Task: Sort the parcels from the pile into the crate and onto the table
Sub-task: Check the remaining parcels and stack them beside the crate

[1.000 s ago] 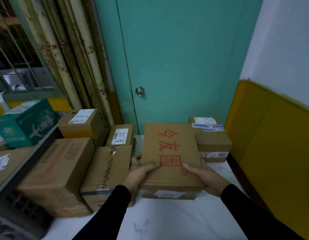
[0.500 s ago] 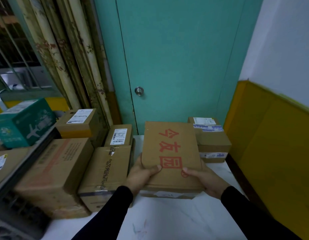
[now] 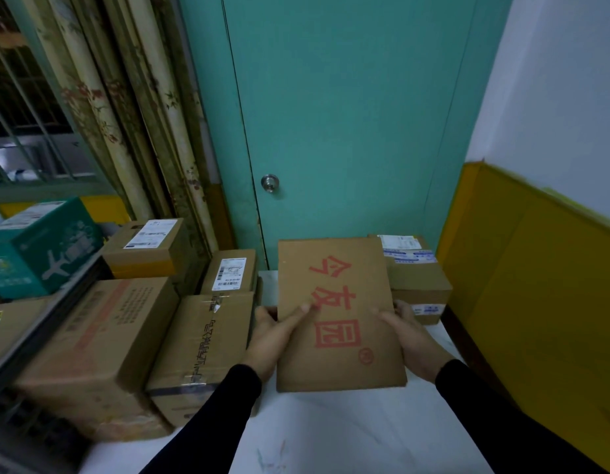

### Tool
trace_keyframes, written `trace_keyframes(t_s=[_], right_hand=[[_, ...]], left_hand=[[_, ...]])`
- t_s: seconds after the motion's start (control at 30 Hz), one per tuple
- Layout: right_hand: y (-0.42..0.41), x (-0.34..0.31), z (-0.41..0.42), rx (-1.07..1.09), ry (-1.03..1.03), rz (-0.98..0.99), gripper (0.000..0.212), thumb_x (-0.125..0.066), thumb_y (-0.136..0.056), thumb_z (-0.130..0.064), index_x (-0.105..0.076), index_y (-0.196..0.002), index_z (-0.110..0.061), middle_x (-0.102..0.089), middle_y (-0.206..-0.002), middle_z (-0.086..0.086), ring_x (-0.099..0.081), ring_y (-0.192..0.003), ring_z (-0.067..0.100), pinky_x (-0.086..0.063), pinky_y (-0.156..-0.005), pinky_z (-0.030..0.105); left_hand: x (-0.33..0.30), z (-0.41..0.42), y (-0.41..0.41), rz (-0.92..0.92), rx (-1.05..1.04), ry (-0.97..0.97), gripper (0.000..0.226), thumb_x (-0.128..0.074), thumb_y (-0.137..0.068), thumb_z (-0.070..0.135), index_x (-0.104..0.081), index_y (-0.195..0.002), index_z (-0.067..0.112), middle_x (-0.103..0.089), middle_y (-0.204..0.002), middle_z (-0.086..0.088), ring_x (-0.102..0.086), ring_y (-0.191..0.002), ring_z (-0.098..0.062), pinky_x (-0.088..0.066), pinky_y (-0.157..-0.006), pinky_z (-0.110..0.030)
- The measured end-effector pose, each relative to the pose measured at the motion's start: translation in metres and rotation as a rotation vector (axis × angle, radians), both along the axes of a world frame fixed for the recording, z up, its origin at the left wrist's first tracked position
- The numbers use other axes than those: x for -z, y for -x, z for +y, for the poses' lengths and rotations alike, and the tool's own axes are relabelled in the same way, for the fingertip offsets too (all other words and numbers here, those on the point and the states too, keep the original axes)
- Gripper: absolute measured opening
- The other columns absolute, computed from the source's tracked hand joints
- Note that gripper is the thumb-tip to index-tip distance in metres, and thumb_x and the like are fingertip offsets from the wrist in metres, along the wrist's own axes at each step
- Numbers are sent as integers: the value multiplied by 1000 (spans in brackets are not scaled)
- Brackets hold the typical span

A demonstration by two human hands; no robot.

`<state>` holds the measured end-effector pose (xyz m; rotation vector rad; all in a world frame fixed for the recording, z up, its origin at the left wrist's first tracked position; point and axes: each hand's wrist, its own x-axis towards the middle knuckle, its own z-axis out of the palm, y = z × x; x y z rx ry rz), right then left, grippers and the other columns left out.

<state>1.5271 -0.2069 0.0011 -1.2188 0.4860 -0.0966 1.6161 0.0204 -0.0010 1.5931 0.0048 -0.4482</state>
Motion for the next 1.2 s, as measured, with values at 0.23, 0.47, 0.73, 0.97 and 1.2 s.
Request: trace_keyframes(t_s=[0.23, 0.47, 0.73, 0.97, 1.2], right_hand=[[-10, -2, 2, -49, 107, -55, 84, -83, -71, -51, -46, -144, -29, -72, -125, 3, -73, -107, 26, -55, -97, 56], [-13, 1, 11, 32, 224, -67, 63, -82, -75, -44, -61, -130, -22, -77, -113, -1, -75, -99, 20, -58, -94, 50], [-10, -1, 13, 22, 225, -72, 41, -77, -88, -29, -64, -126, -23, -77, -110, 1, -76, -96, 21, -59, -91, 47], [-11, -6, 16, 50, 299, -92, 27, -76, -89, -31, -62, -113, -33, -76, -111, -4, -74, -100, 17, -58, -94, 45], [-13, -15, 4, 40, -24, -73, 62, -46, -93, -70, -62, -134, -27, -72, -126, 6, -70, -112, 23, -54, -98, 49]], left_hand=[[-6, -7, -2, -51, 26, 9, 69, -80, -75, 62, -54, -133, 34, -73, -117, 6, -75, -96, -13, -61, -86, -36], [-4, -16, -3, -73, -17, 3, 45, -78, -82, 53, -66, -120, 33, -78, -102, 9, -76, -89, -12, -61, -84, -35], [1, -14, -7, -106, 0, -57, 46, -72, -87, 55, -62, -122, 28, -75, -109, 6, -73, -96, -14, -59, -91, -40], [-3, -14, -2, -155, -4, -17, 37, -68, -93, 45, -59, -124, 27, -73, -108, 8, -72, -89, -5, -55, -70, -19], [-23, 6, -15, 8, 86, 160, 82, -61, -76, 82, -56, -139, 30, -71, -126, -1, -68, -116, -20, -47, -109, -43]])
